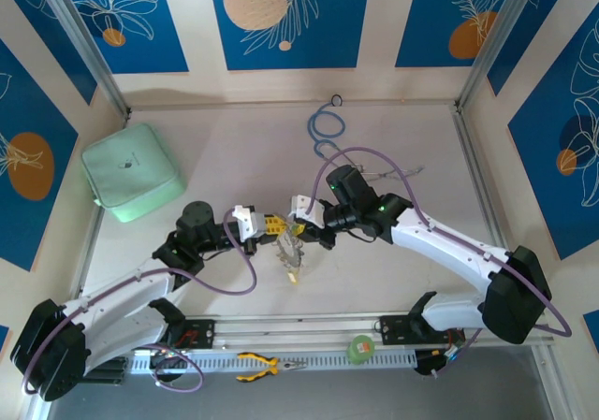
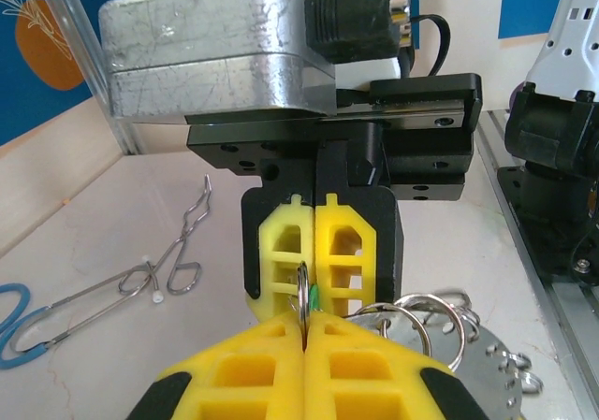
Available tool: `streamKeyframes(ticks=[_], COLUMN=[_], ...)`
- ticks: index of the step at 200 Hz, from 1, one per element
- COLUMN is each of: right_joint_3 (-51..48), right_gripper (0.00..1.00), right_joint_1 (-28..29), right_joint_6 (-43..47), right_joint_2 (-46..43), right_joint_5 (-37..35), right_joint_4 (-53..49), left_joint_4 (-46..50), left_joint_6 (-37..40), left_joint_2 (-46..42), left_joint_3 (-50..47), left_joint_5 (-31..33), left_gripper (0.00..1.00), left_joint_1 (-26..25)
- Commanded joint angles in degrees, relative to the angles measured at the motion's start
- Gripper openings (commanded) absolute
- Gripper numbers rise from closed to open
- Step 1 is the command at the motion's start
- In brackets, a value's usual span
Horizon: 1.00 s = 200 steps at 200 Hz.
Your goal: Put the keys on the keyring
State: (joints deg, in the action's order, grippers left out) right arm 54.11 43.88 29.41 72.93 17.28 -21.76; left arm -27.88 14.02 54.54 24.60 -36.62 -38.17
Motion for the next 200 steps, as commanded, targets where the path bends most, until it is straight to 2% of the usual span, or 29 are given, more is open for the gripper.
streamKeyframes(ticks=[1, 104, 157, 200], right_joint_3=[1.97, 3.55, 3.46, 4.84], right_gripper=[0.00, 0.00, 0.00, 0.00], right_joint_1=[0.24, 0.58, 1.45, 3.20], right_joint_6=[0.69, 1.62, 3.60, 5.39], right_joint_2=[-1.21, -5.12, -2.79, -0.45], right_joint_5=[0.17, -2.51, -6.85, -9.71], right_joint_4=[0.34, 0.69, -2.78, -5.44], left_joint_4=[-1.91, 6.33, 4.07, 5.93], left_joint_6=[0.54, 5.79, 4.42, 5.11], left_joint_2=[-0.22, 0.24, -0.27, -0.62], left_joint_3=[0.41, 1.63, 1.27, 1.99], left_joint_5=[-1.10, 0.63, 0.49, 0.54], left_gripper=[0.00, 0.00, 0.00, 0.00], left_joint_1=[-0.15, -0.27, -0.30, -0.27])
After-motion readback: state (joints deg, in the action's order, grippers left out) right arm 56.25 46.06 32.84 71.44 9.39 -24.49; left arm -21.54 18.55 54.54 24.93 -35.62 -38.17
